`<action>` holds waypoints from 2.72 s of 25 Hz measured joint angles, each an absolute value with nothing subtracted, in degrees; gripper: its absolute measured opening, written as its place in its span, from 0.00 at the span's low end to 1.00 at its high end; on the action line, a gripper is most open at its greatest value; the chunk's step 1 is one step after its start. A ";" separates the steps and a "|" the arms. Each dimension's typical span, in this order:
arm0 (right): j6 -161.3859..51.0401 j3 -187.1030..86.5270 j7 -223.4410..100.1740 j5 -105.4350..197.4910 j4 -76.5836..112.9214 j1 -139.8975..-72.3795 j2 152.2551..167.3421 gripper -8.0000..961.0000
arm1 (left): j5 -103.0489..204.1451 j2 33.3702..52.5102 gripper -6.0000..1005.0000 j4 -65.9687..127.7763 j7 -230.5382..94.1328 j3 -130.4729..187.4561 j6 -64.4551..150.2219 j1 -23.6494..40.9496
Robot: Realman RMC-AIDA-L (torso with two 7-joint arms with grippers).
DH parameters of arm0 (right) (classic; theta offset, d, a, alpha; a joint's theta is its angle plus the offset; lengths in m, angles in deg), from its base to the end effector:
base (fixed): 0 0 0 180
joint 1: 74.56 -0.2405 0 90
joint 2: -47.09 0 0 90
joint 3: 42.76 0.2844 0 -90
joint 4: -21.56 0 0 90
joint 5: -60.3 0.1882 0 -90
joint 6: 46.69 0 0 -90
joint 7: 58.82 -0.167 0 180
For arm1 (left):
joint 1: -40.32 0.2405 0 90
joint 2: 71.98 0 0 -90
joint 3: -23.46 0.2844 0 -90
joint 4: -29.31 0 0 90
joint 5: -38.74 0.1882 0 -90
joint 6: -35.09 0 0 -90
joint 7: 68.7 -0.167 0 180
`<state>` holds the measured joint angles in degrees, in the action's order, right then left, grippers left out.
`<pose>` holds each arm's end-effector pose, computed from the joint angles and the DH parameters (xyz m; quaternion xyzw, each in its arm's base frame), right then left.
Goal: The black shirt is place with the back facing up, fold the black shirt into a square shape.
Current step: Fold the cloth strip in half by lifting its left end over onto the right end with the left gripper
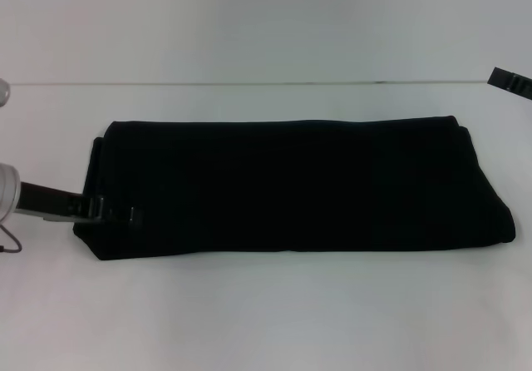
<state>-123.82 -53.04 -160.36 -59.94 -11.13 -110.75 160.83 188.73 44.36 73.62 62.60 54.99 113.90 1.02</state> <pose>0.3044 0.4058 0.0563 -0.7633 0.4573 0.3500 0.2928 -0.3145 0.3832 0.0021 -0.8016 -0.5614 -0.0339 0.2026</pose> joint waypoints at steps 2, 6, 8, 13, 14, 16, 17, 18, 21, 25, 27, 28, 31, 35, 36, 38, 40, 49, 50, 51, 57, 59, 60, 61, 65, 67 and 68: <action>-123.85 -53.04 -160.34 -59.93 -11.13 -110.67 160.82 0.76 | 188.45 44.38 0.63 73.58 62.42 55.01 113.91 0.95; -123.86 -53.04 -160.27 -59.86 -11.13 -110.41 160.81 0.76 | 188.72 44.33 0.63 73.58 62.42 55.01 113.02 1.33; -123.86 -53.04 -160.26 -59.82 -11.13 -110.31 160.81 0.76 | 188.79 44.23 0.63 73.58 62.42 55.01 112.51 1.65; -123.86 -53.04 -160.24 -59.78 -11.13 -110.18 160.81 0.76 | 189.91 44.16 0.63 73.58 62.68 54.99 111.21 2.09; -123.90 -53.04 -160.25 -59.78 -11.13 -110.17 160.81 0.76 | 190.09 44.16 0.63 73.59 62.76 54.99 111.09 2.13; -123.99 -53.04 -160.24 -59.76 -11.13 -110.16 160.81 0.76 | 190.20 44.14 0.63 73.62 62.80 54.99 111.02 2.19; -124.02 -53.04 -160.24 -59.76 -11.13 -110.16 160.82 0.76 | 190.21 44.14 0.63 73.63 62.77 54.99 111.07 2.19; -124.03 -53.04 -160.24 -59.76 -11.13 -110.14 160.84 0.76 | 190.21 44.13 0.63 73.65 62.70 54.99 111.15 2.19; -124.04 -53.04 -160.24 -59.76 -11.13 -110.07 160.87 0.76 | 190.24 44.12 0.63 73.65 62.38 55.15 111.61 2.02; -124.14 -53.04 -160.24 -59.76 -11.13 -110.07 160.89 0.76 | 190.24 44.13 0.63 73.63 62.01 56.33 111.71 1.76; -124.15 -53.04 -160.24 -59.76 -11.13 -110.06 160.90 0.76 | 190.19 44.22 0.63 73.61 61.89 57.21 111.69 1.58; -124.15 -53.04 -160.24 -59.76 -11.15 -110.06 160.92 0.76 | 190.17 44.26 0.63 73.61 61.85 57.56 111.58 1.49; -124.16 -53.04 -160.24 -59.76 -11.27 -110.06 160.98 0.76 | 190.17 44.35 0.63 73.62 61.84 58.03 111.25 1.40; -124.23 -53.04 -160.24 -59.76 -11.36 -110.06 161.00 0.76 | 190.17 44.20 0.63 74.40 62.08 57.81 111.55 1.58; -124.23 -53.04 -160.24 -59.76 -11.36 -110.06 160.99 0.76 | 190.16 44.10 0.63 74.65 62.17 57.72 111.69 1.66; -124.23 -53.04 -160.24 -59.76 -11.36 -110.02 160.96 0.76 | 190.20 43.93 0.63 74.97 62.32 57.62 111.85 1.79; -124.23 -53.04 -160.24 -59.76 -11.38 -110.01 160.93 0.76 | 190.28 43.77 0.63 75.34 62.44 57.53 111.92 2.00; -124.22 -53.04 -160.24 -59.76 -11.50 -110.28 160.90 0.76 | 191.42 43.23 0.63 77.65 63.17 56.97 112.10 2.89; -124.21 -53.04 -160.24 -59.76 -11.50 -110.37 160.90 0.76 | 191.58 43.23 0.63 77.77 63.18 56.85 112.10 2.89; -124.21 -53.04 -160.24 -59.76 -11.50 -110.41 160.90 0.76 | 191.61 43.23 0.63 77.89 63.18 56.83 112.09 2.89; -124.21 -53.04 -160.24 -59.76 -11.49 -110.45 160.90 0.76 | 191.73 43.16 0.63 78.33 63.21 56.77 111.64 2.93; -124.21 -53.04 -160.24 -59.76 -11.49 -110.38 160.90 0.76 | 191.75 43.16 0.63 78.89 63.22 56.77 111.59 3.11; -124.21 -53.04 -160.24 -59.76 -11.47 -110.31 160.90 0.76 | 191.76 43.16 0.63 79.12 63.22 56.75 111.56 3.18; -124.21 -53.04 -160.24 -59.76 -11.45 -110.27 160.90 0.76 | 191.76 43.16 0.63 79.12 63.22 56.75 111.56 3.18; -124.21 -53.04 -160.27 -59.76 -11.39 -110.18 160.90 0.76 | 191.79 43.11 0.63 79.94 63.57 56.67 111.52 3.46; -124.21 -53.04 -160.27 -59.76 -11.39 -110.17 160.90 0.76 | 191.82 43.07 0.63 80.11 63.89 56.67 111.51 3.58; -124.21 -53.04 -160.27 -59.77 -11.39 -110.16 160.90 0.76 | 191.84 43.07 0.63 80.11 64.01 56.67 111.53 3.64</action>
<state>-124.21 -53.04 -160.27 -59.77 -11.39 -110.16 160.90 191.84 43.07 80.11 64.01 56.67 111.53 3.64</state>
